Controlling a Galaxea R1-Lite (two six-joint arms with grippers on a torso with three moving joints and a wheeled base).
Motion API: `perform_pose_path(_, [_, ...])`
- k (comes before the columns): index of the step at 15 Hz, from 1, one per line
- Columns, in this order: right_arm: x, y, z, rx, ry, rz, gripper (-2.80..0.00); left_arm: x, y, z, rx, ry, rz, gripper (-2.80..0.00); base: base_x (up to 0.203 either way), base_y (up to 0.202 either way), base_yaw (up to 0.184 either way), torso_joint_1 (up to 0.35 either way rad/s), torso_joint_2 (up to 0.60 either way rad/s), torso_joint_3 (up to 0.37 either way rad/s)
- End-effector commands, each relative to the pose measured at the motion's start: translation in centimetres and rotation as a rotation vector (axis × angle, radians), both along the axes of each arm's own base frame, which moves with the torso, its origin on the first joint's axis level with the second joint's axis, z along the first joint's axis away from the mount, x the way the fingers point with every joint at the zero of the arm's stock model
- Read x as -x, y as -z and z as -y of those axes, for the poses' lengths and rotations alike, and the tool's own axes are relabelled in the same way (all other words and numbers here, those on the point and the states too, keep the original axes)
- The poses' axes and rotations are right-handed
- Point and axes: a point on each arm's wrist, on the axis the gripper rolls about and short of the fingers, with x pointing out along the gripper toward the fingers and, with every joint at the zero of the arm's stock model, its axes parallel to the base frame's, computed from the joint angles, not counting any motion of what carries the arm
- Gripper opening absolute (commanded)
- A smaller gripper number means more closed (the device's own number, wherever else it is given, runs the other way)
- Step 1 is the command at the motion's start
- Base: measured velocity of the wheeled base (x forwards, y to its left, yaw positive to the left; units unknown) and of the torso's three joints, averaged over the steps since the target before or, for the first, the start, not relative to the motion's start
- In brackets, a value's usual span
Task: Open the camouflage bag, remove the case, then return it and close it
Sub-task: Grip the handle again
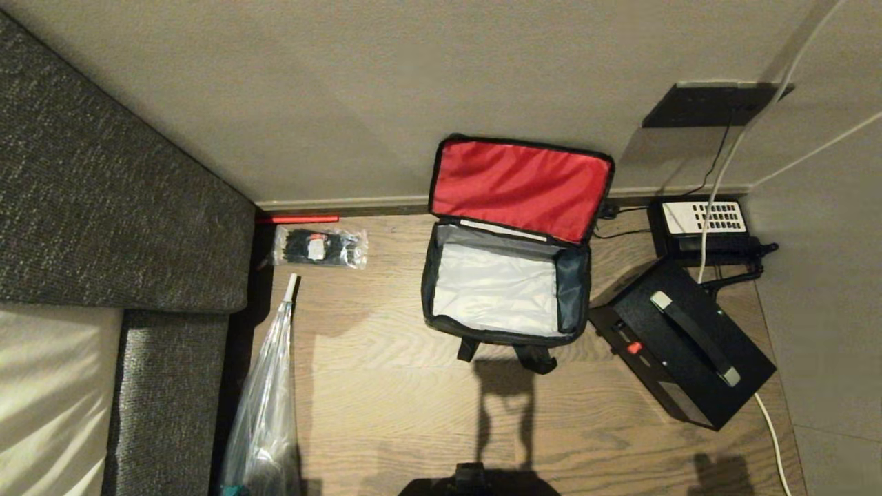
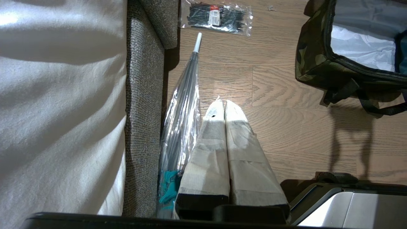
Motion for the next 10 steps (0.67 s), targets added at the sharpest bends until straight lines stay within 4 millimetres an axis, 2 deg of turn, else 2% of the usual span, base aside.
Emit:
perform_pose_path(1, [0.1, -2.0, 0.1, -0.027, 0.006, -0.174, -2.80, 0.0, 0.1, 0.0, 0.001, -0.001, -0.001, -2.80, 0.000, 0.000, 0.000, 0.000, 0.00, 0.000])
perform_pose_path(2, [-1.5, -4.1, 0.2, -0.049, 0.013, -0.253, -2.80, 0.0, 0.1, 0.0, 0.001, 0.000, -0.001, -2.80, 0.000, 0.000, 0.000, 0.000, 0.00, 0.000])
perform_pose_path(3, [-3.8, -6.0, 0.3, -0.062, 0.020, -0.347, -2.80, 0.0, 0.1, 0.0, 0.001, -0.002, -0.001, -2.80, 0.000, 0.000, 0.000, 0.000, 0.00, 0.000])
perform_pose_path(5, [-11.6, -9.1, 0.1, -0.063, 0.065, -0.565, -2.80, 0.0, 0.1, 0.0, 0.001, -0.002, -0.001, -2.80, 0.000, 0.000, 0.000, 0.000, 0.00, 0.000])
perform_pose_path(7, [-19.2, -9.6, -0.3, -0.040, 0.111, -0.669, -2.80, 0.0, 0.1, 0.0, 0.001, -0.001, -0.001, -2.80, 0.000, 0.000, 0.000, 0.000, 0.00, 0.000])
perform_pose_path(9, [-26.9, -8.1, -0.9, -0.039, 0.144, -0.667, -2.80, 0.0, 0.1, 0.0, 0.001, 0.000, -0.001, -2.80, 0.000, 0.000, 0.000, 0.000, 0.00, 0.000])
perform_pose_path(10, [-29.9, -6.6, -1.0, -0.053, 0.141, -0.640, -2.80, 0.0, 0.1, 0.0, 0.001, 0.000, -0.001, -2.80, 0.000, 0.000, 0.000, 0.000, 0.00, 0.000])
